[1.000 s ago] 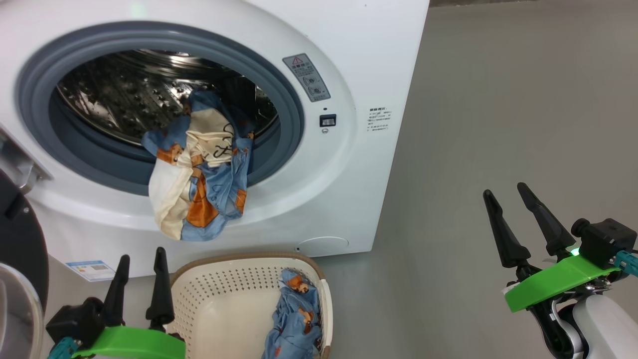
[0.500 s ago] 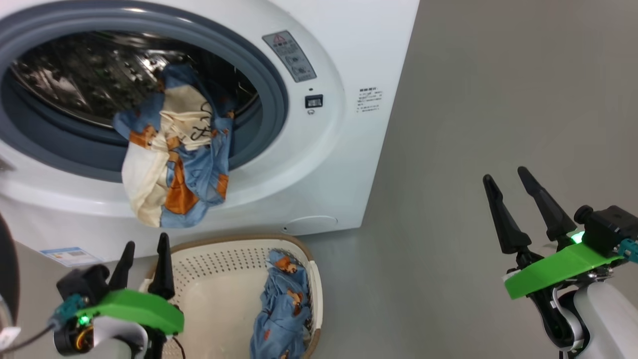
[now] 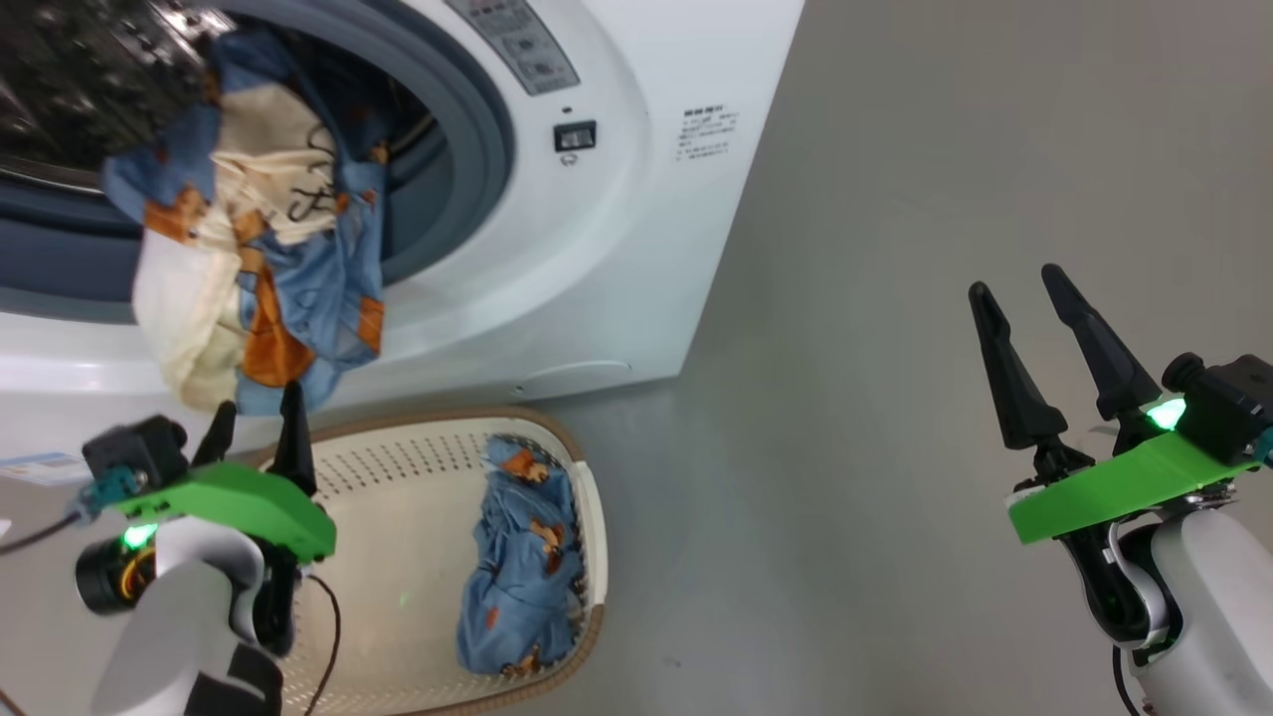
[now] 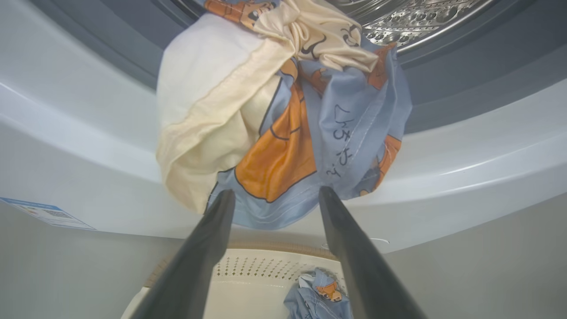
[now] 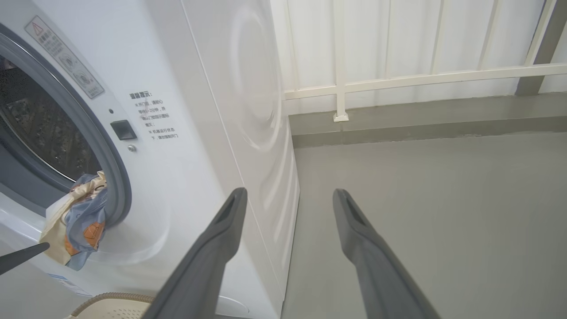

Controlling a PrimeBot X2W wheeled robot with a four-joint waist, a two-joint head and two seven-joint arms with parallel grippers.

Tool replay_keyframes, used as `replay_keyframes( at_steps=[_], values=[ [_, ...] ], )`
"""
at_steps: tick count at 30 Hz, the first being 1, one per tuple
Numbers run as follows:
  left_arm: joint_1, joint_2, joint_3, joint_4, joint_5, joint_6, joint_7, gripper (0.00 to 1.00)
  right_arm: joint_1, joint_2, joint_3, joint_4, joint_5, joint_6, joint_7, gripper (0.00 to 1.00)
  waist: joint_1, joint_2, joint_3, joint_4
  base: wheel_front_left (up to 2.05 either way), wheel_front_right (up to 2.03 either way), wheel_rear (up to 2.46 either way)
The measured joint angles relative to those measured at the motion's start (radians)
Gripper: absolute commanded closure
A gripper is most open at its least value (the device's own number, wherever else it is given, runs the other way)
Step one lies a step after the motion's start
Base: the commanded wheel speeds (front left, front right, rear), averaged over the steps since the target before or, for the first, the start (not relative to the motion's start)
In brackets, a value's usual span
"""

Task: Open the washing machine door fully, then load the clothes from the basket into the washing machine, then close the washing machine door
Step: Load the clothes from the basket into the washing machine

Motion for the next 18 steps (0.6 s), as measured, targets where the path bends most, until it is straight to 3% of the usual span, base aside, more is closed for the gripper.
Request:
replay_keyframes(
  at_steps=[9,18],
  values=[
    [-0.12,0.025,-0.058,0.106,-0.02,-0.007,-0.018,0.0,-0.028,0.016,-0.004,-0.012,-0.002,0.0,0.0,0.0,0.0001,0.0,0.086,-0.041,0.0,0.0,0.0],
    [-0.154,0.029,-0.1,0.124,-0.052,-0.007,-0.042,0.0,-0.028,0.033,-0.014,-0.012,-0.009,0.0,0.0,0.0,0.0,0.0,0.121,-0.081,0.0,0.0,0.0]
  ],
)
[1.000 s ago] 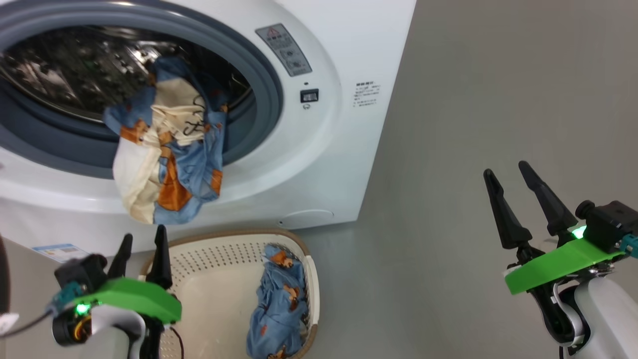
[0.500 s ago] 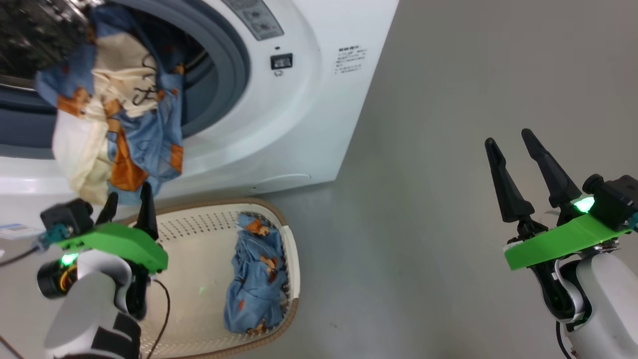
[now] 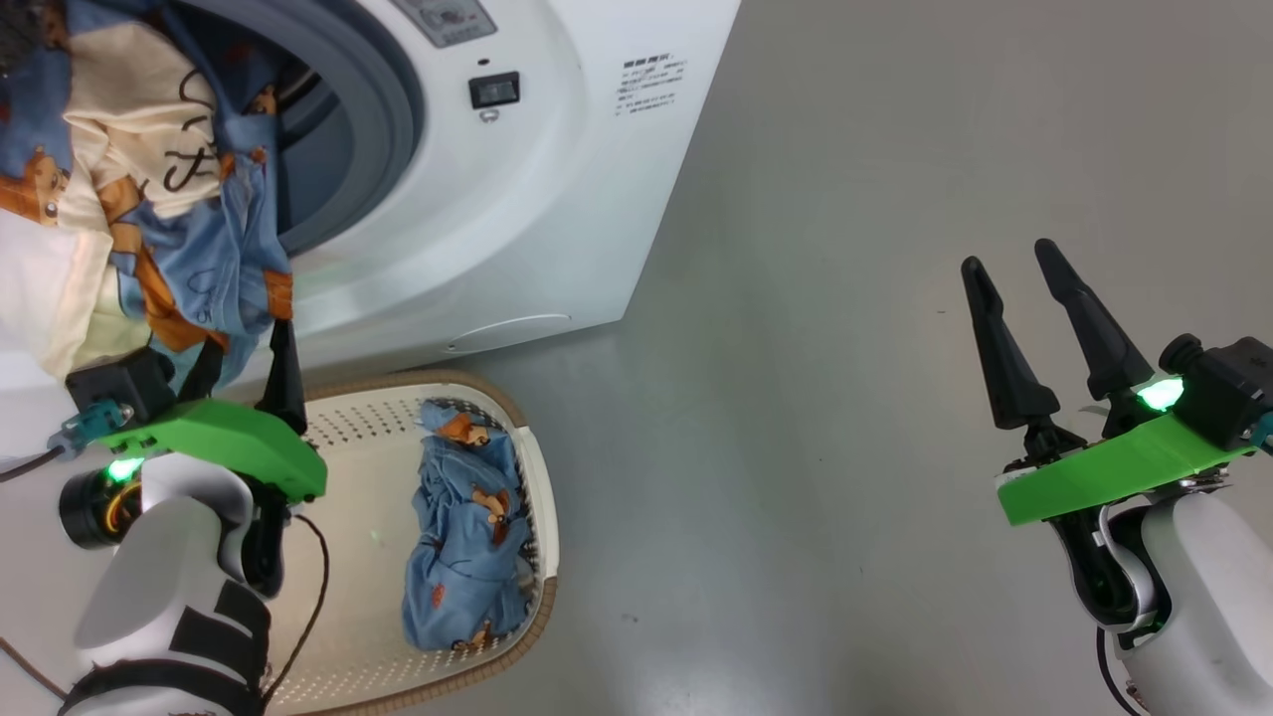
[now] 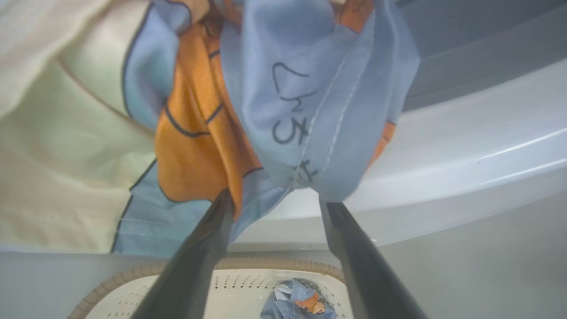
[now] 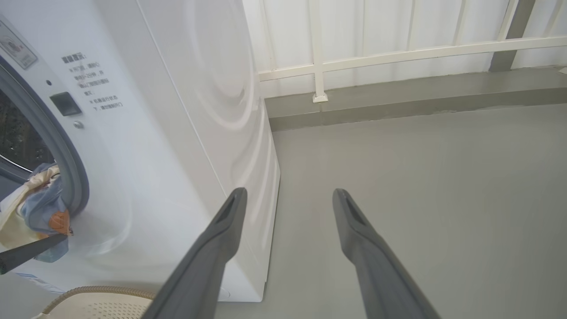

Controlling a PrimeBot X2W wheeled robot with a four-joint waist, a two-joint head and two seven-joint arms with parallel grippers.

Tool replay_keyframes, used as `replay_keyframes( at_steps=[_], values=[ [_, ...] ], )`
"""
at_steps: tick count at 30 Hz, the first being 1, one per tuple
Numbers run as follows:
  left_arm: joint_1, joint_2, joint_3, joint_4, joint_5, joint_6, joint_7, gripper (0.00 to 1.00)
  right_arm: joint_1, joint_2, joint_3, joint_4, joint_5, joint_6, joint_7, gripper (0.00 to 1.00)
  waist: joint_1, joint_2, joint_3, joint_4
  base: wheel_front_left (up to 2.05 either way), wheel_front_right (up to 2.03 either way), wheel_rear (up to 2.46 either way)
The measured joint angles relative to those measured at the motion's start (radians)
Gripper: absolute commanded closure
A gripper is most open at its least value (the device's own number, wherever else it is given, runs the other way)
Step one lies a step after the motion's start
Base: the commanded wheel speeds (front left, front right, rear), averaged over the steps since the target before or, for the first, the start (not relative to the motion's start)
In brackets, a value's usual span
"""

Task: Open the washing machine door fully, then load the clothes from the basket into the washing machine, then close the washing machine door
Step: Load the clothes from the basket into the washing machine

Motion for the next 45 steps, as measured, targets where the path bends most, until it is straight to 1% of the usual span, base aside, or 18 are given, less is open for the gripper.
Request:
replay_keyframes(
  at_steps=[7,12,19,24,25,26,27,38,45],
  values=[
    [0.003,-0.002,0.004,-0.029,-0.037,0.0,-0.009,0.0,0.0,0.001,-0.007,0.004,0.0,0.0,0.0,0.0,-0.0002,0.0,-0.015,0.004,0.0,0.0,0.0],
    [0.003,0.002,0.035,-0.03,-0.042,0.004,-0.009,0.0,0.0,0.0,-0.001,0.004,0.0,0.0,0.0,0.0,-0.0002,0.0,-0.017,0.017,0.0,0.0,0.0],
    [-0.044,0.016,0.037,0.061,-0.045,0.01,-0.01,0.0,-0.007,-0.009,0.013,0.002,0.0,0.0,0.0,0.0,-0.0001,0.0,0.006,0.024,0.0,0.0,0.0],
    [-0.081,0.035,0.055,0.07,-0.045,0.018,-0.01,0.0,-0.022,-0.012,0.016,0.002,0.0,0.0,0.0,0.0,-0.0001,0.0,0.009,0.015,0.0,0.0,0.0],
    [-0.081,0.035,0.057,0.07,-0.045,0.018,-0.01,0.17,-0.022,-0.013,0.016,0.002,0.0,0.0,0.0,0.0,-0.0001,0.0,0.008,0.013,0.0,0.0,0.0],
    [-0.081,0.035,0.058,0.07,-0.045,0.017,-0.01,0.5,-0.022,-0.013,0.016,0.002,0.0,0.0,0.0,0.0,-0.0001,0.0,0.007,0.012,0.0,0.0,0.0],
    [-0.081,0.035,0.058,0.07,-0.045,0.017,-0.01,1.0,-0.022,-0.013,0.016,0.003,0.0,0.0,0.0,0.0,-0.0001,0.0,0.005,0.011,0.0,0.0,0.0],
    [-0.044,0.033,0.059,-0.002,-0.031,0.008,-0.01,1.0,-0.02,-0.005,0.014,0.008,0.0,0.0,0.0,0.0,-0.0001,0.0,-0.015,0.026,0.0,0.0,0.0],
    [-0.01,0.033,0.061,-0.15,0.001,0.007,-0.012,1.0,-0.019,-0.002,0.011,0.009,0.0,0.0,0.0,0.0,-0.0001,0.0,-0.027,0.044,0.0,0.0,0.0]
  ],
)
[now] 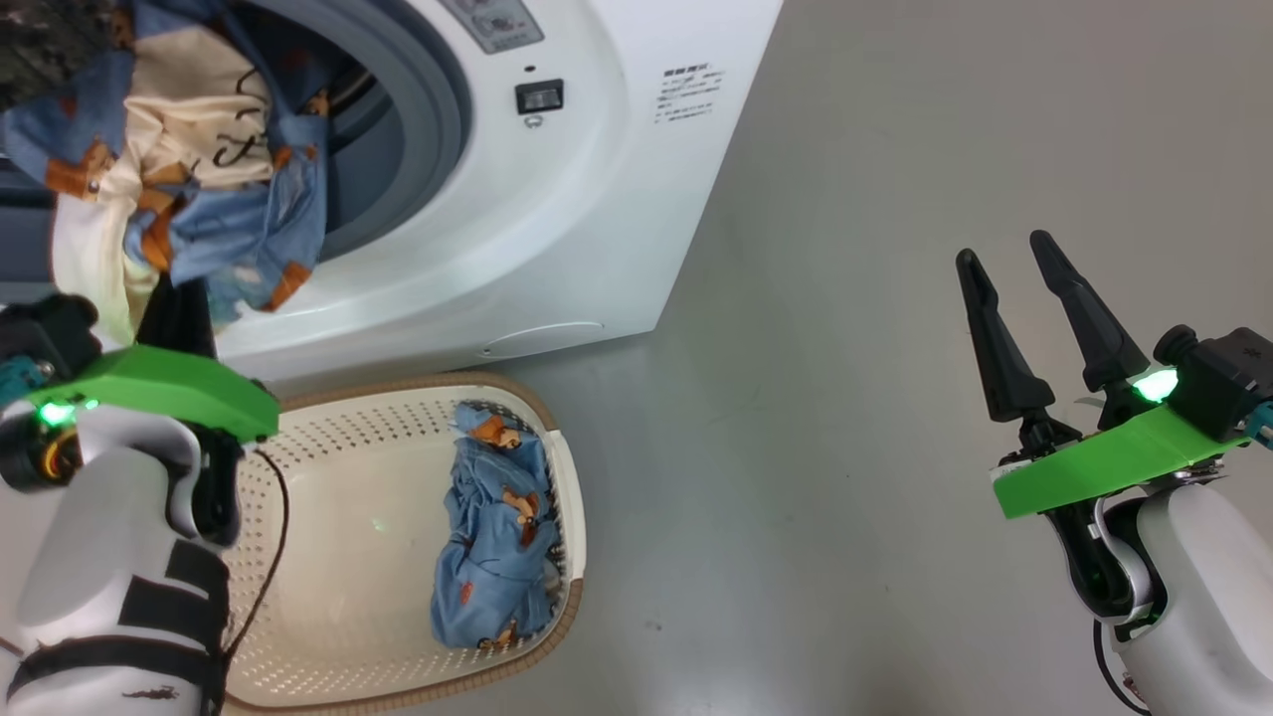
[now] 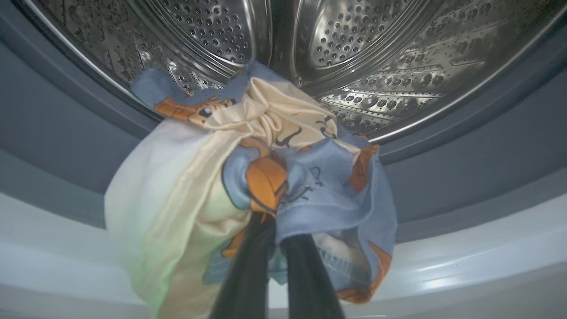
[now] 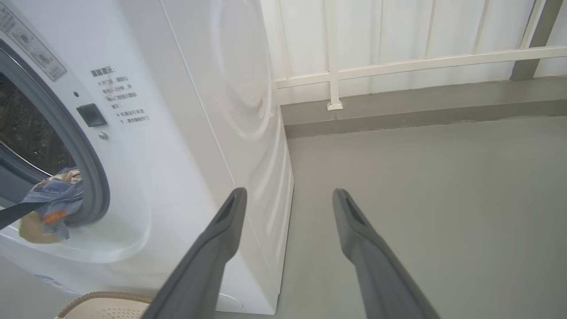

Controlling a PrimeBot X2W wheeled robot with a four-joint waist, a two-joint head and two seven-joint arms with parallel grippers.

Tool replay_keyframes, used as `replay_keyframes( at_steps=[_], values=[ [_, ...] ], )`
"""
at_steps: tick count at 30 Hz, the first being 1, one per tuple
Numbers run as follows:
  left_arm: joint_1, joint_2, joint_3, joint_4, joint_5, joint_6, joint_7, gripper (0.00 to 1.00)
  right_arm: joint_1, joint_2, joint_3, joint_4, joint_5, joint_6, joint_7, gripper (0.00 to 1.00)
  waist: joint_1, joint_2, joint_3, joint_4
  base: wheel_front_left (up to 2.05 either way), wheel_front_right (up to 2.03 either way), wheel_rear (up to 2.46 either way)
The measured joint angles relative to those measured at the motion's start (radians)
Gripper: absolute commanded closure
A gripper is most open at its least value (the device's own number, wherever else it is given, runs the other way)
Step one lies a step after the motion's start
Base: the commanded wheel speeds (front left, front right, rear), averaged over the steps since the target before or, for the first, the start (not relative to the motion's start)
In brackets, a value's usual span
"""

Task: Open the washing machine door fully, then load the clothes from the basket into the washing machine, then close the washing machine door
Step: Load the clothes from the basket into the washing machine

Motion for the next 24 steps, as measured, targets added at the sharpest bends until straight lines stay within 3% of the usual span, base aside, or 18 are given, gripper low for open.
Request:
replay_keyframes(
  at_steps=[7,24],
  values=[
    [-0.071,0.016,-0.015,-0.022,0.019,-0.004,0.002,1.0,-0.001,0.004,0.005,-0.008,0.0,0.0,0.0,0.0,0.0,0.0,0.036,0.0,0.0,0.0,0.0],
    [-0.527,0.16,-0.025,0.141,0.069,0.033,0.084,1.0,-0.045,0.038,-0.024,-0.046,-0.006,0.0,0.0,0.0,0.0002,0.0,0.22,-0.1,0.0,0.0,0.0]
  ],
)
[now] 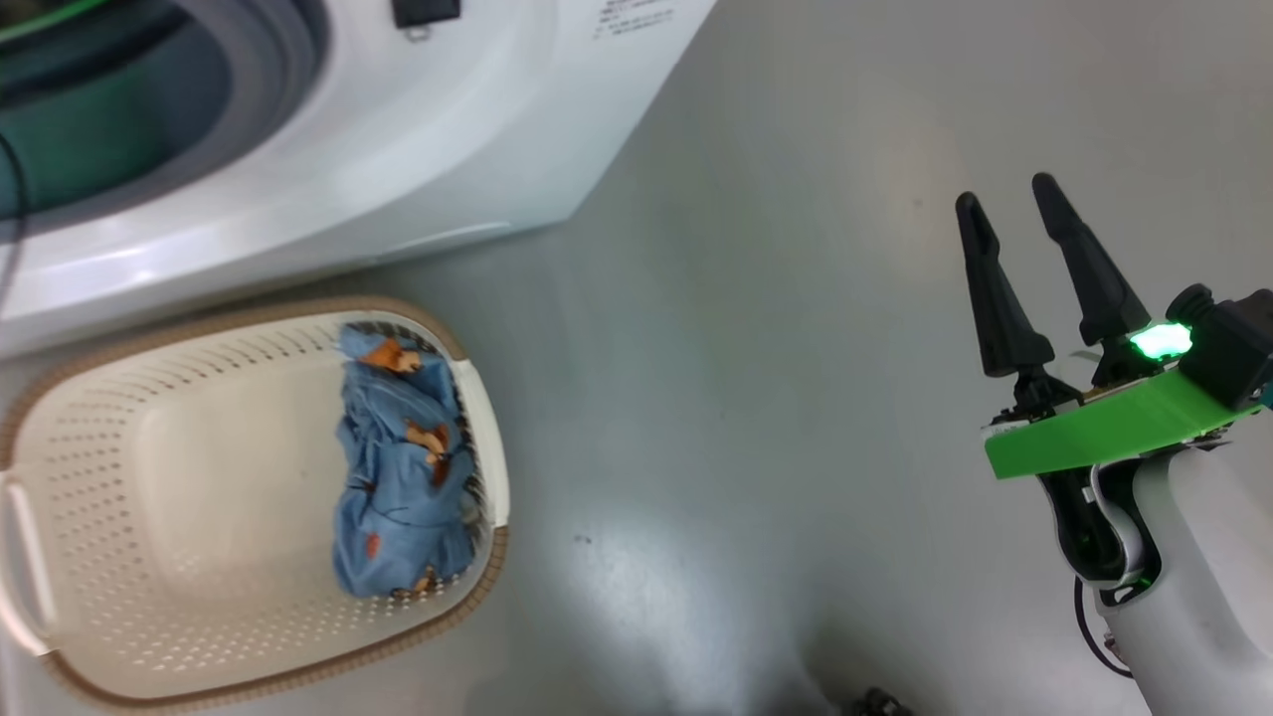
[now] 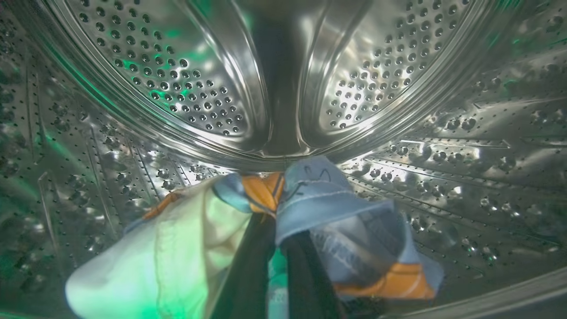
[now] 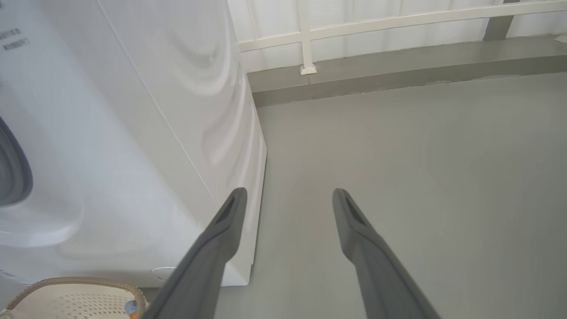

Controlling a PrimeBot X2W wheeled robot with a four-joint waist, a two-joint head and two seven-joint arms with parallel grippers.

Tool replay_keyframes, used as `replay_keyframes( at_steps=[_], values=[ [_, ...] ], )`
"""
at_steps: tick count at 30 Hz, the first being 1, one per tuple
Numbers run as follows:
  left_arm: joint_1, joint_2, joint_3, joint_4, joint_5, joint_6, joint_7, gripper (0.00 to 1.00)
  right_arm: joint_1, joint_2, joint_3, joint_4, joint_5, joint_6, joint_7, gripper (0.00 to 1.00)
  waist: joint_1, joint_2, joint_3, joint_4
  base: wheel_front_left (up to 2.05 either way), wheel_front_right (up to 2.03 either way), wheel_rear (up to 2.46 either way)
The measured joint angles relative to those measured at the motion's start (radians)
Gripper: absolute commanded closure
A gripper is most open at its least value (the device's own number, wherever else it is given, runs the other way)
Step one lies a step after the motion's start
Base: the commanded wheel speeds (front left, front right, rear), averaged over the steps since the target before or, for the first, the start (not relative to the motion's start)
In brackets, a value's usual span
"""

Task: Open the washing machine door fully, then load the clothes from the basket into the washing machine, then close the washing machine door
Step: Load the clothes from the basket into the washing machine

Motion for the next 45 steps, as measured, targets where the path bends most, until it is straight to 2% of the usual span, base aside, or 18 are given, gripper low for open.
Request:
replay_keyframes(
  at_steps=[7,8,9,10,13,19,23,26,31,41,45],
  values=[
    [-0.11,0.029,-0.004,0.071,0.002,0.0,0.051,1.0,-0.017,0.02,0.003,-0.003,-0.004,0.0,0.0,0.0,0.0,0.0,0.055,-0.037,0.0,0.0,0.0],
    [-0.125,0.029,-0.004,0.086,0.002,0.0,0.074,0.82,-0.017,0.021,0.005,-0.003,-0.004,0.0,0.0,0.0,0.0001,0.0,0.057,-0.042,0.0,0.0,0.0],
    [-0.14,0.029,-0.005,0.103,0.002,0.0,0.108,0.21,-0.017,0.022,0.007,-0.002,-0.004,0.0,0.0,0.0,0.0,0.0,0.058,-0.045,0.0,0.0,0.0],
    [-0.151,0.029,-0.01,0.118,0.002,0.003,0.132,0.0,-0.017,0.022,0.008,-0.001,-0.004,0.0,0.0,0.0,0.0001,0.0,0.057,-0.046,0.0,0.0,0.0],
    [-0.167,0.028,-0.038,0.158,0.012,0.004,0.218,0.0,-0.019,0.021,0.011,0.002,-0.004,0.0,0.0,0.0,0.0001,0.0,0.046,-0.047,0.0,0.0,0.0],
    [-0.165,0.025,-0.053,0.183,0.01,0.002,0.256,0.0,-0.019,0.022,0.019,0.008,-0.004,0.0,0.0,0.0,0.0,0.0,0.014,-0.041,0.0,0.0,0.0],
    [-0.123,0.008,-0.045,0.183,-0.008,-0.015,0.183,0.0,-0.019,0.02,0.023,0.02,-0.004,0.0,0.0,0.0,-0.0001,0.0,-0.021,-0.033,0.0,0.0,0.0],
    [-0.04,-0.04,-0.032,0.179,-0.046,-0.026,0.079,0.0,-0.018,0.012,0.029,0.029,-0.004,0.0,0.0,0.0,-0.0001,0.0,-0.061,-0.018,0.0,0.0,0.0],
    [0.076,-0.074,-0.041,0.169,-0.063,-0.033,-0.027,0.0,-0.015,0.001,0.039,0.044,-0.004,0.0,0.0,0.0,-0.0002,0.0,-0.121,0.003,0.0,0.0,0.0],
    [0.328,-0.106,-0.073,0.05,-0.109,-0.04,-0.081,0.0,0.043,-0.006,0.06,0.078,0.0,0.0,0.0,0.0,-0.0003,0.0,-0.268,0.039,0.0,0.0,0.0],
    [0.447,-0.114,-0.054,-0.055,-0.104,-0.039,-0.083,0.0,0.074,-0.012,0.063,0.092,0.008,0.0,0.0,0.0,-0.0003,0.0,-0.33,0.054,0.0,0.0,0.0]
  ],
)
